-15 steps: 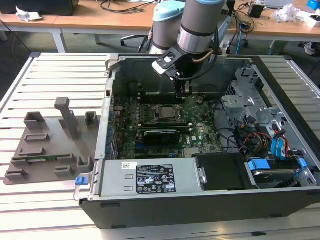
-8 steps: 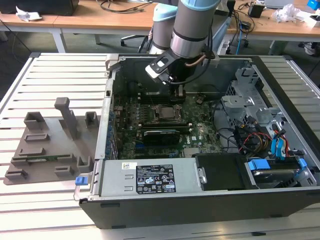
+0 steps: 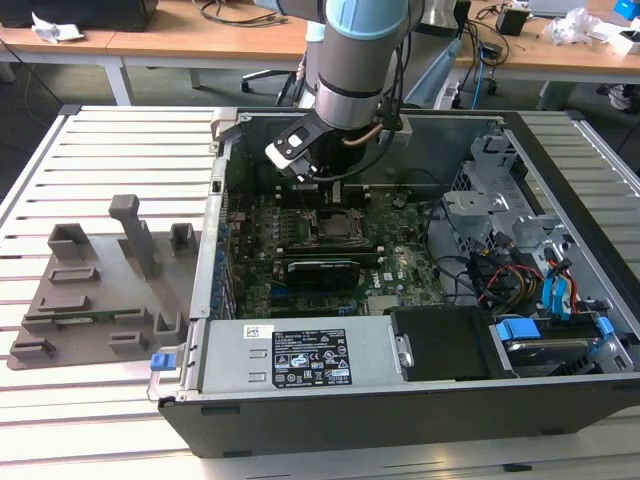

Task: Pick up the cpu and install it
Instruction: 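Close the cpu cover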

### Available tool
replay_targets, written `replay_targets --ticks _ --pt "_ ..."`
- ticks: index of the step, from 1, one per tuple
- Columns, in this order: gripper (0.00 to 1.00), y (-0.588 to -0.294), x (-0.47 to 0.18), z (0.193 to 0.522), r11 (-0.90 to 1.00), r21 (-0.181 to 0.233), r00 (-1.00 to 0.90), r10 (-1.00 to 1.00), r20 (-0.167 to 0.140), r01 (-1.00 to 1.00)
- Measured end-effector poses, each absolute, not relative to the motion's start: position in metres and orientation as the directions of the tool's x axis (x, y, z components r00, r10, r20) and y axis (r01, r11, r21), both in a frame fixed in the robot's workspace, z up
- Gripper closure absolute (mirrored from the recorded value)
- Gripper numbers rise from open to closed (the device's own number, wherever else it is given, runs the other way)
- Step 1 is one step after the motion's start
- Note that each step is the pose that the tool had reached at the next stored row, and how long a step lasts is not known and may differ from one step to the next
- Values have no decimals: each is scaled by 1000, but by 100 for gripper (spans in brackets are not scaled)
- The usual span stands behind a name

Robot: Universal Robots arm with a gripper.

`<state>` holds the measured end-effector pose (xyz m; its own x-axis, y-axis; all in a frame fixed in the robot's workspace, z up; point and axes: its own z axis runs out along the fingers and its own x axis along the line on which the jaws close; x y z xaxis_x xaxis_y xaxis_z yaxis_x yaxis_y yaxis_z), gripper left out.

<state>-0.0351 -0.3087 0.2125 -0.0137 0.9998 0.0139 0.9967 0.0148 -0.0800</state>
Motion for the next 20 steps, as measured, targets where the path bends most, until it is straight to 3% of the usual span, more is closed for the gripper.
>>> replay_targets --ticks 11,20 --pt "89 -309 -22 206 16 -80 -15 1000 14 997" --pt "89 -309 -20 269 14 -81 -15 1000 -13 997"
